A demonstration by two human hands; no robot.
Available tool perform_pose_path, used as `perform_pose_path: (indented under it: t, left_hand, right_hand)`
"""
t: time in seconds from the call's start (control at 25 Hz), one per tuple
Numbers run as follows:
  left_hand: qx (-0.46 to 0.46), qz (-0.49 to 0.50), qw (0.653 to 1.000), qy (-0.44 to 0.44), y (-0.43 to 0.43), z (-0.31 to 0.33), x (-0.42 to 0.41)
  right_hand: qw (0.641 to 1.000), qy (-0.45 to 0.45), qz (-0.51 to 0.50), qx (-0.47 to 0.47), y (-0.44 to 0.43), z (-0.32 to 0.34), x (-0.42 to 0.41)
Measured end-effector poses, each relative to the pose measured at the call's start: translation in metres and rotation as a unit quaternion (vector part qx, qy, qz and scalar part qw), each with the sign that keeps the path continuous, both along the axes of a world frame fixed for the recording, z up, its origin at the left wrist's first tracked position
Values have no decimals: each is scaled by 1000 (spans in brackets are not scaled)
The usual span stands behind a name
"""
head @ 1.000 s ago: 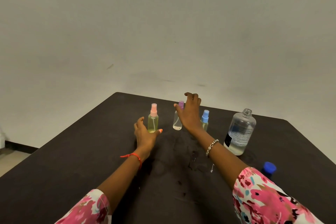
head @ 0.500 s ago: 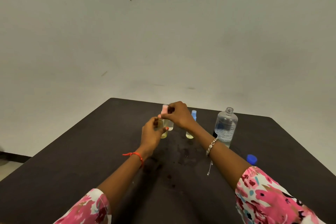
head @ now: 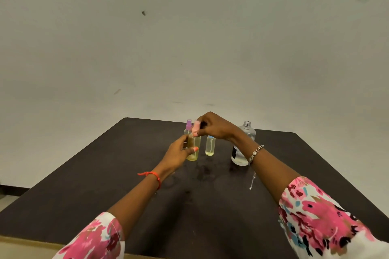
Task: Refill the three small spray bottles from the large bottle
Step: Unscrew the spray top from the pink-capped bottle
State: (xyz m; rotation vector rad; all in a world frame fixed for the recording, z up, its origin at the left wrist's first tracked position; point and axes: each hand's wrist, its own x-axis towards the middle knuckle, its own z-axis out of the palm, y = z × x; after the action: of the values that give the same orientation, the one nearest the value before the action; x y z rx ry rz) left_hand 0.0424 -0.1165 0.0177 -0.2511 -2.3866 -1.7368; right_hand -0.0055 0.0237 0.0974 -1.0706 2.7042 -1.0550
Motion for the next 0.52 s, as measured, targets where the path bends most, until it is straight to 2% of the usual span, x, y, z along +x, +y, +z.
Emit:
perform_pose_path:
  t: [0.16,0.4,0.52]
  left_hand:
    - [2,-50,997,-50,7,1,8]
    - [-63,-49,996,-30,20,6,14]
    - [-90,-48,994,-28,21,6,15]
  right_hand:
    - [997,-53,48,36,17,11,10]
    - [987,29,-76,137,18,13,15]
    - [987,39,-57,143,20,14,17]
